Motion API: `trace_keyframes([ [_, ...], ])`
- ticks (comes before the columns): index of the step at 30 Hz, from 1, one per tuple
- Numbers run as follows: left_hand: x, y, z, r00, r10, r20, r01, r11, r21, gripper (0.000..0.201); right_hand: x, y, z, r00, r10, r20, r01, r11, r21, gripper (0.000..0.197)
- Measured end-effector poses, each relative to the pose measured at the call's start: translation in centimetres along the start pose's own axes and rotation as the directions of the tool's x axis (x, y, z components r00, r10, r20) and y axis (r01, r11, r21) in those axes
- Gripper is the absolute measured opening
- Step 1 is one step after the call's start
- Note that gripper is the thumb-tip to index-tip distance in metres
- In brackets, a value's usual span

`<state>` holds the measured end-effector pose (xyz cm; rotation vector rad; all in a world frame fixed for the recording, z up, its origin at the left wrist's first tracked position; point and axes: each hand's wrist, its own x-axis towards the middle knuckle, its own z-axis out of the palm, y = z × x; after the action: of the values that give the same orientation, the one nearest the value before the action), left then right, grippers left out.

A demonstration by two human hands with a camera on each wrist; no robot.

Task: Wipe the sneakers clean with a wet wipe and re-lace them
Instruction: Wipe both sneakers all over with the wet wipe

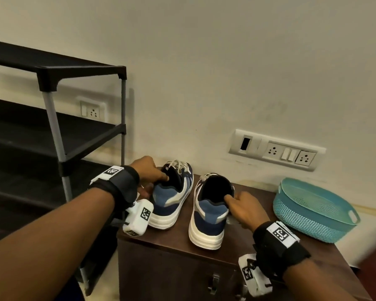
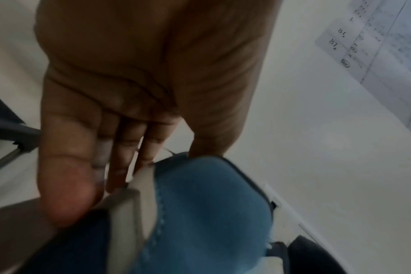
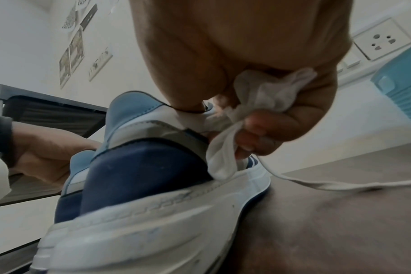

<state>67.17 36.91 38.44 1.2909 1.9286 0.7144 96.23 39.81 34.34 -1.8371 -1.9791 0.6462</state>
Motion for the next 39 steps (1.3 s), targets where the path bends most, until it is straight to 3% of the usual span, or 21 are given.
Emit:
trace_keyframes([
  [5,0.9,-0.1,1.3,0.997,-0.065,0.048,0.063,0.997,0.036,0.01,0.1,-0.4,0.6,0.999,-0.032,0.026,0.033,0.999,-0.026,0.038],
  [9,0.5,-0.1,-1.2,0.997,-0.056,-0.052,0.057,0.998,-0.001,0.017,0.3,-0.9,0.6,0.998,-0.047,0.044,0.047,0.999,0.0,0.036],
  [13,-1.8,1.2,-5.0,0.978,0.027,-0.206,-0.063,0.983,-0.171,0.018,0.9,-2.8,1.0,0.995,-0.077,0.058,0.073,0.995,0.073,0.036],
  [17,-4.4,2.3,-7.8,0.934,0.093,-0.344,-0.178,0.958,-0.223,0.022,1.9,-6.1,3.0,0.984,-0.137,0.113,0.128,0.988,0.081,0.044],
  [19,-5.3,2.5,-8.6,0.921,0.112,-0.374,-0.213,0.948,-0.239,0.022,2.5,-7.2,4.4,0.981,-0.154,0.119,0.147,0.987,0.066,0.054],
  [22,-6.3,3.2,-8.5,0.915,0.124,-0.384,-0.231,0.941,-0.247,0.019,3.1,-8.5,6.0,0.978,-0.169,0.121,0.163,0.985,0.057,0.047],
  [25,-7.3,4.6,-7.3,0.898,0.137,-0.418,-0.284,0.906,-0.314,0.025,3.3,-8.6,5.7,0.974,-0.163,0.16,0.15,0.985,0.088,0.056],
  [28,-8.0,5.9,-5.6,0.907,0.199,-0.371,-0.322,0.896,-0.306,0.026,2.9,-7.1,1.9,0.979,-0.117,0.168,0.089,0.982,0.165,0.057],
  [31,-8.1,7.4,-2.8,0.926,0.24,-0.293,-0.323,0.903,-0.283,0.024,1.6,-3.7,-3.8,0.998,-0.038,0.054,0.018,0.947,0.32,0.042],
  [34,-8.2,8.7,1.5,0.947,0.266,-0.178,-0.304,0.922,-0.24,0.02,-0.8,0.9,-8.6,1.0,0.007,0.01,-0.011,0.812,0.584,0.027],
  [37,-7.8,9.0,6.1,0.955,0.29,-0.066,-0.296,0.947,-0.122,0.021,-3.2,5.0,-11.7,0.995,-0.096,0.013,0.056,0.683,0.729,0.025],
  [39,-7.2,9.0,8.9,0.951,0.309,-0.025,-0.309,0.951,-0.013,0.024,-4.5,7.9,-12.5,1.0,-0.015,-0.001,0.01,0.612,0.791,0.021],
])
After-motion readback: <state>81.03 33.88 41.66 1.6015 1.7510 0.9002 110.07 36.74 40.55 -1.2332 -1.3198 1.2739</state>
